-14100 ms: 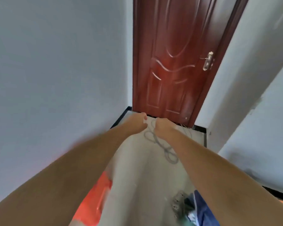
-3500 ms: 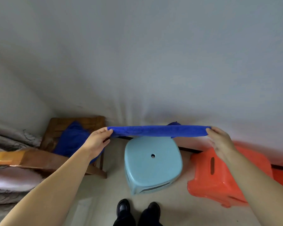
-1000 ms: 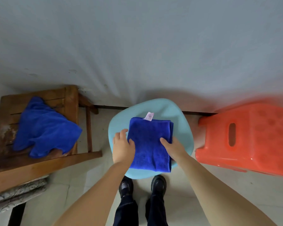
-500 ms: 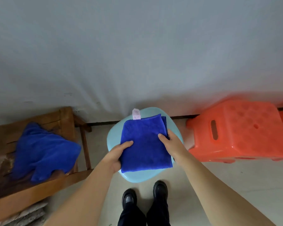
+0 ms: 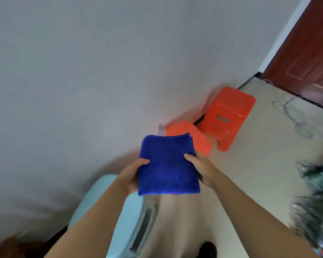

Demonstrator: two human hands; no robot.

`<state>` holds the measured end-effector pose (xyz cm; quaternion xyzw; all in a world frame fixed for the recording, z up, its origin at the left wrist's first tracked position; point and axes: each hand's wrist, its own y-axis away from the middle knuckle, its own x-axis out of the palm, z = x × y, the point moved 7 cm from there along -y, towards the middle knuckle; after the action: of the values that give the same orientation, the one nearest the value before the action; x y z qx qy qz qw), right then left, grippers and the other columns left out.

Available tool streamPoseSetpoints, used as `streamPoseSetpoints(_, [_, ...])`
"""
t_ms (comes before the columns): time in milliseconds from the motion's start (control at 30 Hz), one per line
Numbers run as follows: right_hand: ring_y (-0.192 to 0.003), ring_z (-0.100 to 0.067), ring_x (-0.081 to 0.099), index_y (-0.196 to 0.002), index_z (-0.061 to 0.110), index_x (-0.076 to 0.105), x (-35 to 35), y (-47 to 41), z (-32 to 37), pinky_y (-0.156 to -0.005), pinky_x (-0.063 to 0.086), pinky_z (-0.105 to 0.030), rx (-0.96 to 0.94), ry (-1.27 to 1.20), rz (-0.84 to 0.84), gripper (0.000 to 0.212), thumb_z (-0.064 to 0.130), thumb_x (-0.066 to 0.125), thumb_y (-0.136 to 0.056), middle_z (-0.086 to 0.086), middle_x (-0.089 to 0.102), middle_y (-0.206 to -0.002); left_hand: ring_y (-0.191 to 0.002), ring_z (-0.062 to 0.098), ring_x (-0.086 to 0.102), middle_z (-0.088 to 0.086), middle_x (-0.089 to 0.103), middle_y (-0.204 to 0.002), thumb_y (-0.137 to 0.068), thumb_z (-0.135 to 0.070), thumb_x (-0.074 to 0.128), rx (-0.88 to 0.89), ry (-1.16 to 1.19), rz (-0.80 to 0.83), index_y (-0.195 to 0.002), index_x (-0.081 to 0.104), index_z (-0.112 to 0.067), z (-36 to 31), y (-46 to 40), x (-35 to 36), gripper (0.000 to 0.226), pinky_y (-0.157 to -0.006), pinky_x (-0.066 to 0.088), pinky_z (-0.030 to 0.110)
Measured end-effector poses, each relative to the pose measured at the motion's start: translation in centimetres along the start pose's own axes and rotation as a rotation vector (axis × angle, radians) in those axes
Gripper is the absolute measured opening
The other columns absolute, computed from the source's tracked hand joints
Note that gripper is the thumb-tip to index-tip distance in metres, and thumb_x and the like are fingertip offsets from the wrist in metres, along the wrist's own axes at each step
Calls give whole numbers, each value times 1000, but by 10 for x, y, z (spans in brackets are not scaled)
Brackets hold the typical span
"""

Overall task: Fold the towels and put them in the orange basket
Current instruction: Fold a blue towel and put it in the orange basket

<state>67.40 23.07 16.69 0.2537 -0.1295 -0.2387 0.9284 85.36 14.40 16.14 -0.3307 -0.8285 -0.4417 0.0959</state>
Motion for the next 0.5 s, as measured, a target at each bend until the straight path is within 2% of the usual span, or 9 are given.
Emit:
streamPoseSetpoints(67, [-109, -22, 64, -127, 18, 55, -58, 14, 19, -87, 53, -36, -12, -128, -33, 31, 13, 48, -97, -4, 66, -122, -93, 30, 70, 12, 71, -110, -70, -20, 67, -24, -94, 65, -124, 58, -13, -3, -24, 62, 55, -71, 58, 39])
streamPoseSetpoints(200, [-102, -20, 67, -124, 16, 57, -170, 47, 44, -75, 56, -30, -8, -292, -83, 31, 16, 54, -93, -4, 69, -118, -91, 29, 70, 11, 72, -107, -72, -15, 69, -25, -244, 173, -124, 58, -14, 0, -68, 185, 53, -68, 58, 37])
streamPoseSetpoints(300, [-103, -25, 66, -122, 13, 58, -259, 71, 58, -79, 55, -36, -1, -326, -161, 30, 12, 54, -92, -6, 70, -115, -96, 28, 69, 8, 71, -112, -71, -13, 69, -8, -288, 265, -124, 59, -21, 12, -104, 277, 54, -70, 58, 38])
streamPoseSetpoints(500, [-103, -30, 65, -118, 10, 59, -425, 113, 72, -84, 54, -44, -47, -444, -301, 31, 2, 52, -89, -9, 71, -110, -115, 32, 61, 7, 66, -123, -72, -13, 70, -40, -395, 457, -124, 59, -28, 49, -164, 448, 55, -90, 52, 46])
